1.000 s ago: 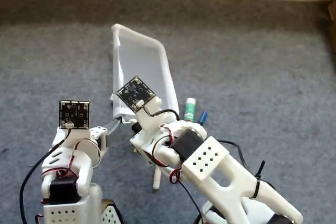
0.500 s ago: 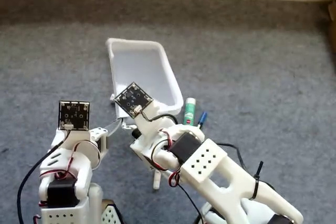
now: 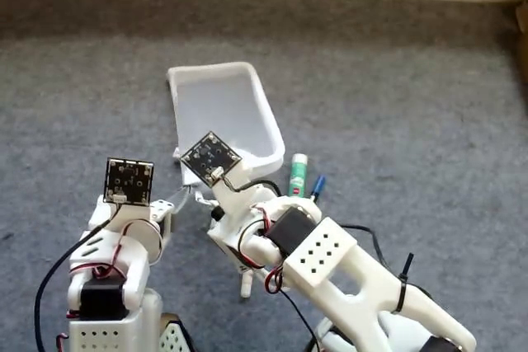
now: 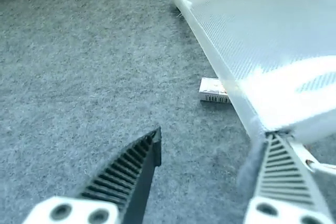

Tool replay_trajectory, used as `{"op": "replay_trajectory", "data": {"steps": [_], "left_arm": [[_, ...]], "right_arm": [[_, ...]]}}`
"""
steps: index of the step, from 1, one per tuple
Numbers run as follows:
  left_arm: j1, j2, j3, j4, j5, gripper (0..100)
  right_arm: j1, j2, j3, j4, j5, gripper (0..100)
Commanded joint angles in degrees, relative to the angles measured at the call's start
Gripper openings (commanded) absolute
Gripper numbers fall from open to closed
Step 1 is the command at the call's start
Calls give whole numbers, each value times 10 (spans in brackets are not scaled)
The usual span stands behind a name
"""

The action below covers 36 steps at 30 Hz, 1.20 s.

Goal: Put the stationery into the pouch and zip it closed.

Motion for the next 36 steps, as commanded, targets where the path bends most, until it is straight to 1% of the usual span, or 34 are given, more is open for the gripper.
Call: {"op": "replay_trajectory", "data": {"steps": [1,5,8,12,16,20,23,29,33,36], "left_arm": [[7,-8,-4,-17,-10,248],[7,-8,-4,-14,-10,222],[5,-8,-8,-13,-10,168],[3,-8,-10,-16,-10,107],[3,-8,-10,-16,-10,102],[2,-8,-10,-15,-10,101],[2,-8,-11,-13,-10,101],[0,-8,-11,-12,-10,101],[-29,-8,-11,-14,-8,101],[-37,-8,-11,-12,-8,101]], "right_arm": [[-9,-24,-7,7,7,5],[-7,-24,-7,7,7,5],[-5,-25,-7,7,6,5],[25,-25,-8,22,7,5],[52,-25,-50,65,9,5],[80,-25,-79,99,32,5],[100,-25,-83,116,41,5],[113,-25,-84,123,47,5],[132,-25,-102,151,67,5],[157,-25,-133,187,70,5]]}}
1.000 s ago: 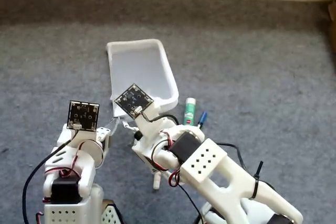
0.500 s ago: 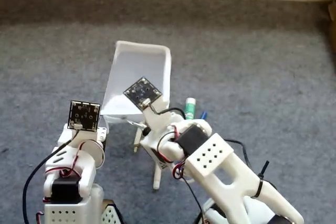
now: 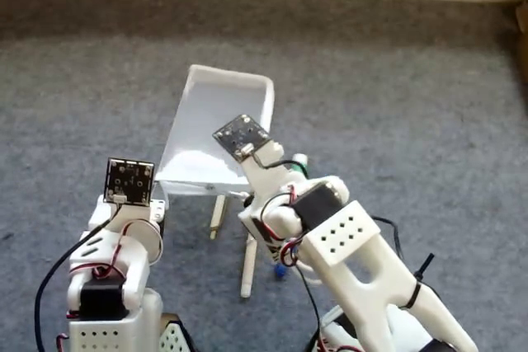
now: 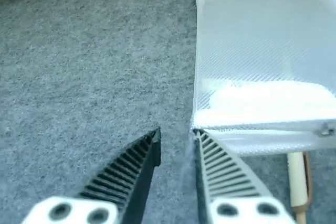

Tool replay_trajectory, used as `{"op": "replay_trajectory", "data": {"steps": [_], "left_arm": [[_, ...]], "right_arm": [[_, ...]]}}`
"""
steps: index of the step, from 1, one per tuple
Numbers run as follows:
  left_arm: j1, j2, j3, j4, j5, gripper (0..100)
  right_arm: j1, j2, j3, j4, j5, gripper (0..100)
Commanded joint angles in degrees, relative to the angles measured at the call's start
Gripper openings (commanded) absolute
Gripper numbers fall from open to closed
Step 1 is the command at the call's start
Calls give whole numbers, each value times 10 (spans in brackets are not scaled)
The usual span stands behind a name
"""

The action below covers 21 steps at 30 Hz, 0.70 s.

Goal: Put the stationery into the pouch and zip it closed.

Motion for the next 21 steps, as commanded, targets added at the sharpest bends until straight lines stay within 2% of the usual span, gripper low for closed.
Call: {"op": "replay_trajectory", "data": {"steps": [1,9,17,21], "left_arm": [[-27,-9,-11,-11,-3,101],[-27,-9,-11,-11,-3,101],[-27,-9,-11,-11,-4,101],[-27,-9,-11,-11,-4,101]], "right_arm": [[44,-25,-74,58,13,5],[51,-25,-91,82,11,5],[111,-25,-95,126,15,5],[117,-25,-95,127,15,5]]}}
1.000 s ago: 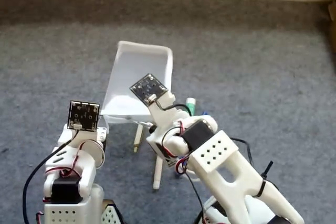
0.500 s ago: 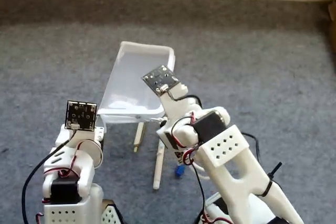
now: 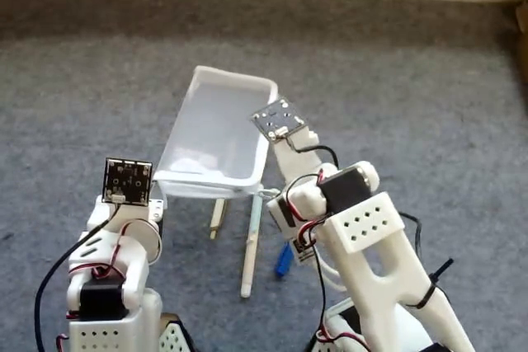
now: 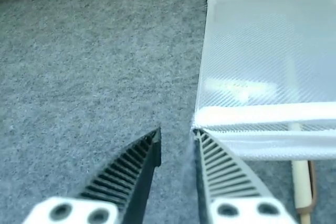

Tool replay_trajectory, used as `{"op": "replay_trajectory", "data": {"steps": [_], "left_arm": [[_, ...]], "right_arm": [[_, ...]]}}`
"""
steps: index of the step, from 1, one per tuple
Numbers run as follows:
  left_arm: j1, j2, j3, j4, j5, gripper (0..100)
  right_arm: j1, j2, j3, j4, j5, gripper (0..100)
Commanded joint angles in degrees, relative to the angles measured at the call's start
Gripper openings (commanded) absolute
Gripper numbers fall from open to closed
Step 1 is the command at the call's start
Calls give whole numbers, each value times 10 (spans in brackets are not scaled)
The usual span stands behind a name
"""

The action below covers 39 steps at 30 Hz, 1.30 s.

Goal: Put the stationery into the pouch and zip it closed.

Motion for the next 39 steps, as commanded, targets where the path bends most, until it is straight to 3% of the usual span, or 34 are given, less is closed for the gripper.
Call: {"op": "replay_trajectory", "data": {"steps": [1,9,16,24,39], "left_arm": [[-21,-9,-11,-11,-4,101],[-17,-9,-10,-11,-4,111],[-17,-9,-5,-11,8,300],[-16,-9,-6,-11,30,306],[7,-9,-5,-47,32,304]], "right_arm": [[22,-24,-39,10,6,5],[18,-25,-80,31,5,5],[4,-25,-110,31,1,5],[-29,-25,-145,35,-23,5],[-74,-25,-239,152,-23,5]]}}
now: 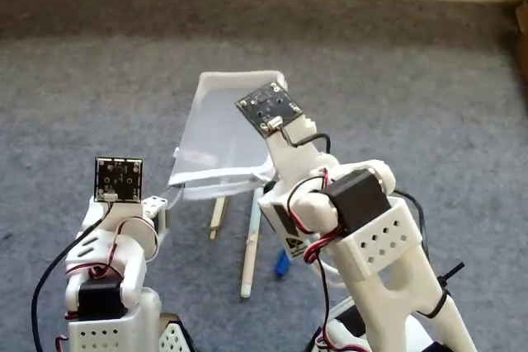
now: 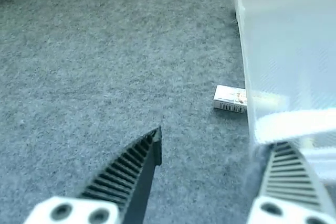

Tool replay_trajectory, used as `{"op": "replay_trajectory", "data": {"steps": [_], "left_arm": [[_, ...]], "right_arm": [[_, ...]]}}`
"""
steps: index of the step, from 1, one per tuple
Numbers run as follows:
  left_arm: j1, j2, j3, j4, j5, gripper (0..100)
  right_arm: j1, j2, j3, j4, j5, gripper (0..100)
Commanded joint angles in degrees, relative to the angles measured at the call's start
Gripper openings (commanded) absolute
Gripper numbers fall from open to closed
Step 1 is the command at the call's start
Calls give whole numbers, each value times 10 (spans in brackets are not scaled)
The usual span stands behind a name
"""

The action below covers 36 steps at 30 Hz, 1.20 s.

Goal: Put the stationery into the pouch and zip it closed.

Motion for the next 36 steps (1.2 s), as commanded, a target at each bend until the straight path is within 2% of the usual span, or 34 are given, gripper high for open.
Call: {"op": "replay_trajectory", "data": {"steps": [1,8,14,22,29,36], "left_arm": [[8,-9,-6,-35,7,303],[37,-9,7,-44,7,302],[61,-9,44,-83,5,297],[61,-9,27,-81,4,136],[61,-9,-49,-10,4,15],[61,-9,-92,40,4,5]], "right_arm": [[-12,-22,-43,23,-5,5],[-17,-22,-46,26,-5,5],[-71,-58,-44,27,-25,5],[-73,-115,-39,23,-25,5],[-68,-116,-39,25,-25,5],[4,-119,-38,22,-25,15]]}}
